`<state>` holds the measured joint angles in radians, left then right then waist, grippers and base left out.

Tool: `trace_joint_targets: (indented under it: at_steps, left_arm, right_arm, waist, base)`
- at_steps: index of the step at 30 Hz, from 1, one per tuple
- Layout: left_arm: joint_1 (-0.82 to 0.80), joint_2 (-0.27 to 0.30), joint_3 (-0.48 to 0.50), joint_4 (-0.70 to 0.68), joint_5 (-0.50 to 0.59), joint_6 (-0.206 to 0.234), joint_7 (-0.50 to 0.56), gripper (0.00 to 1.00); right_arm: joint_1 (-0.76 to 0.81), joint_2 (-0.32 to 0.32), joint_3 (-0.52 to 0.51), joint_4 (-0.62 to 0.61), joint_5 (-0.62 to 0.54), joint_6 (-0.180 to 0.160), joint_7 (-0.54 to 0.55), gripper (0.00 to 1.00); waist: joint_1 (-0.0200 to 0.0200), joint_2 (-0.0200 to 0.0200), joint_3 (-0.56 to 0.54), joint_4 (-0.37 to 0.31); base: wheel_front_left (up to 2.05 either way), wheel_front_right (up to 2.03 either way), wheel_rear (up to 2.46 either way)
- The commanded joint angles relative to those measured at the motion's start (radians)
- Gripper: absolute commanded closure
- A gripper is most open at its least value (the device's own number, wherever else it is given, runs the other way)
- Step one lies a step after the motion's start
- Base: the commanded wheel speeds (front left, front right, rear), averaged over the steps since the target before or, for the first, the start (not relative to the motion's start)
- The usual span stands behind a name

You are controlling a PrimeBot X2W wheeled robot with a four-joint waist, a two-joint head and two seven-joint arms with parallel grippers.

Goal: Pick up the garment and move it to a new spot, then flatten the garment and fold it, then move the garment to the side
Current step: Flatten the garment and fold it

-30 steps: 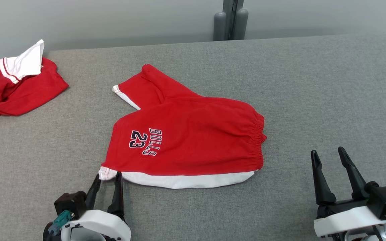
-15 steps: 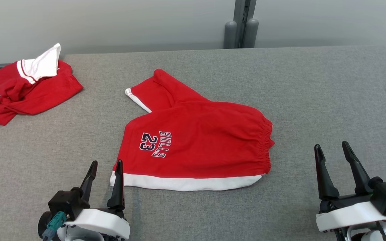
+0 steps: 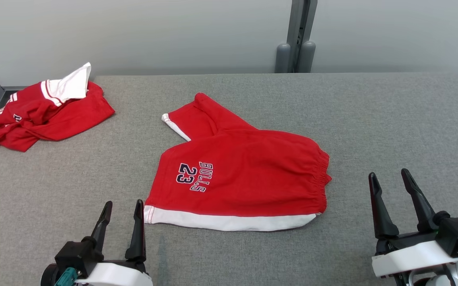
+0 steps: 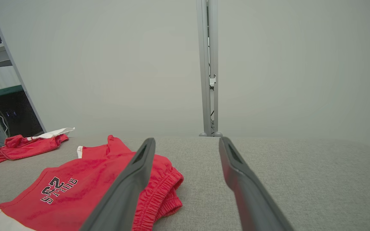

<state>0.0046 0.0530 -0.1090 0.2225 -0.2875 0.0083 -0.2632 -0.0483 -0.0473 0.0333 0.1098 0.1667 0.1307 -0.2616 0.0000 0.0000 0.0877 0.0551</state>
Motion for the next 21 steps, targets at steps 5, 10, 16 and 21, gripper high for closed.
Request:
trace_joint_targets:
  at_steps: [5,10,16,21]
  left_arm:
    - [0.024,0.000,0.017,-0.014,0.013,-0.005,-0.002,0.00]
    - [0.031,-0.001,0.008,-0.020,0.011,0.000,-0.002,0.00]
    - [0.033,-0.001,-0.013,-0.024,0.002,0.008,-0.002,0.00]
    - [0.024,-0.001,-0.028,-0.019,0.002,0.008,-0.002,0.00]
  right_arm:
    - [0.018,-0.006,-0.007,0.006,-0.002,0.000,-0.005,0.00]
    - [0.036,-0.006,-0.006,0.039,-0.015,0.000,-0.005,0.00]
    - [0.038,-0.006,0.034,0.178,-0.060,0.000,-0.005,0.00]
    - [-0.010,-0.006,0.079,0.291,-0.083,0.000,-0.005,0.00]
  waist:
    - [0.0000,0.0000,-0.011,0.004]
    - [0.0000,0.0000,-0.018,0.007]
    - [0.0000,0.0000,-0.011,0.019]
    - [0.0000,0.0000,0.005,0.037]
  base:
    - [0.00,0.00,0.00]
    - [0.00,0.00,0.00]
    - [0.00,0.00,0.00]
    - [0.00,0.00,0.00]
